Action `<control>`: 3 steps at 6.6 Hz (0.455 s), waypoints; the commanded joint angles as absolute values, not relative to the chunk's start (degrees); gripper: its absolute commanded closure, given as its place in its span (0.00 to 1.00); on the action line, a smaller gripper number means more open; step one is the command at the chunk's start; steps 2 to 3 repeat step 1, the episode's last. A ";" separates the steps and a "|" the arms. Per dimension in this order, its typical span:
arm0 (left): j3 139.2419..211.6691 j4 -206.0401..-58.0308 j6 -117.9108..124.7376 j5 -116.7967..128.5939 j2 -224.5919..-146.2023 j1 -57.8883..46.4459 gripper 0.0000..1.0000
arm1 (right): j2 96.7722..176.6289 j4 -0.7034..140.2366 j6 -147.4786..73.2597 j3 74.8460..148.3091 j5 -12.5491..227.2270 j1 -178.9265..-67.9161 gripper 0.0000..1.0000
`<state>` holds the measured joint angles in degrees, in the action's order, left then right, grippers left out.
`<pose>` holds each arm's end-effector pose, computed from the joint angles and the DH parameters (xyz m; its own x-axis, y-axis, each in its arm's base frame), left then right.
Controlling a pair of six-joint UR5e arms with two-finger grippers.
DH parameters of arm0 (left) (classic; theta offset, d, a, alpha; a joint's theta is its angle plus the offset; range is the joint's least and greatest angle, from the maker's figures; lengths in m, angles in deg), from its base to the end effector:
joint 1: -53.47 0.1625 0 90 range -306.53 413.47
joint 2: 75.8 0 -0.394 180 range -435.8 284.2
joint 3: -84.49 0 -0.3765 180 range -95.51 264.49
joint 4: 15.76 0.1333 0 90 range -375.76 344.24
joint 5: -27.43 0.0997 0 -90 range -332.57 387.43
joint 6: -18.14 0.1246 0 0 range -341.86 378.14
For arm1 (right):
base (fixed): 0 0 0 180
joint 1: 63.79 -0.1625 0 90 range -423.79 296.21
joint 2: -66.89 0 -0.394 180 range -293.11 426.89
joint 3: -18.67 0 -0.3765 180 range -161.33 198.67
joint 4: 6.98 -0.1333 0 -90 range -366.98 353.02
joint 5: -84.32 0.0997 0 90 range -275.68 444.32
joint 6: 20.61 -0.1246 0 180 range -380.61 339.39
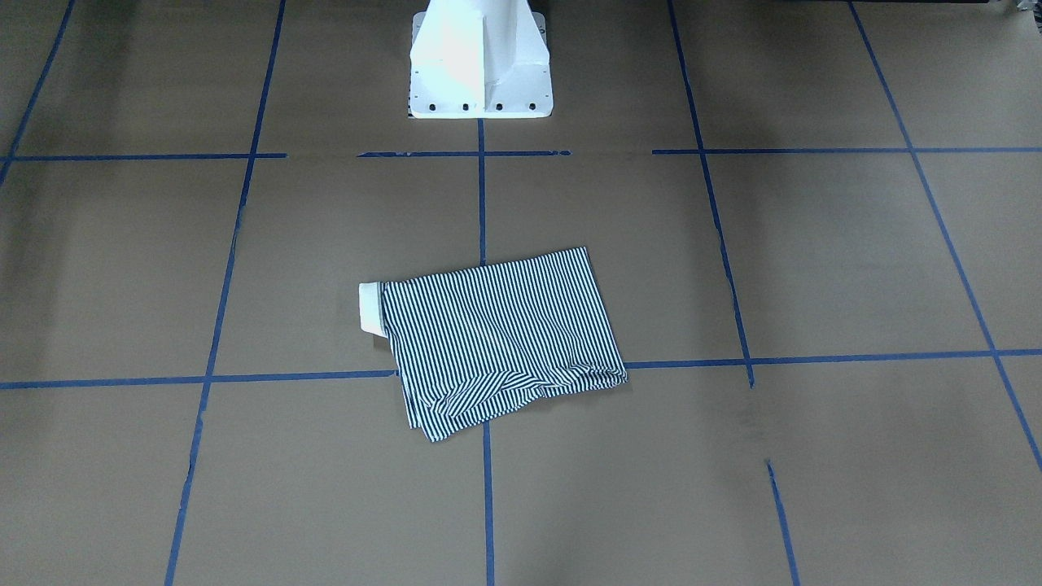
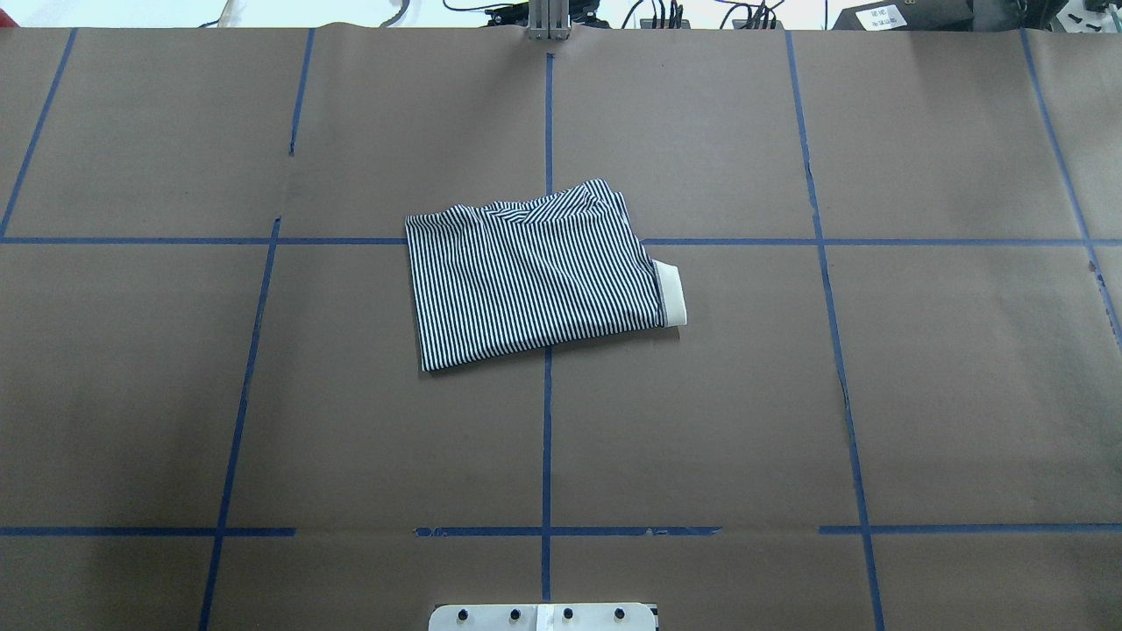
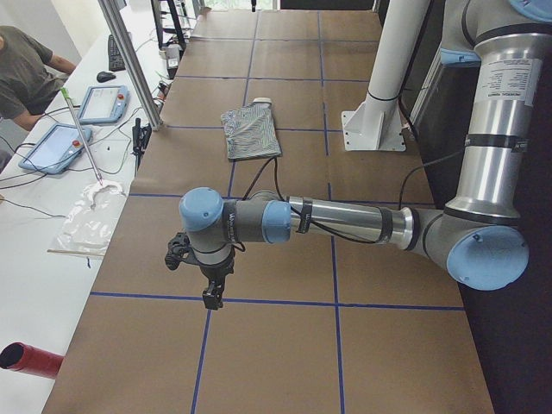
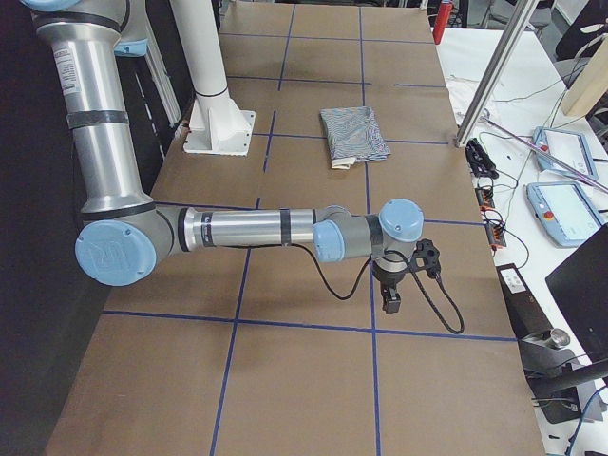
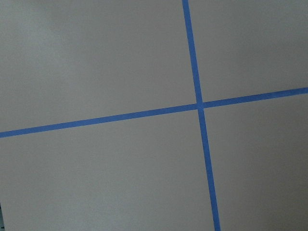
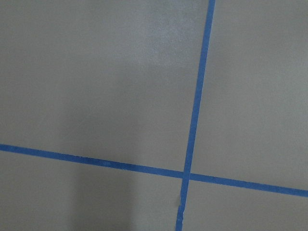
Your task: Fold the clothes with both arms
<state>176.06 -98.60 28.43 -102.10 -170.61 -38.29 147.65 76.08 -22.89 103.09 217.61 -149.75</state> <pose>-0.0695 -0.5037 0.6107 0.7638 0.1467 -0.6286 -0.1074 0.9891 0.1003 0.0087 -0.5557 0.5982 0.7194 -0.1380 0.6808 0.0407 0.9868 0.1570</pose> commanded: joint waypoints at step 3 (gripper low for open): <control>176.16 -98.64 28.43 -102.56 -170.64 -38.11 0.00 | 147.66 76.08 -22.89 103.05 217.82 -149.66 0.00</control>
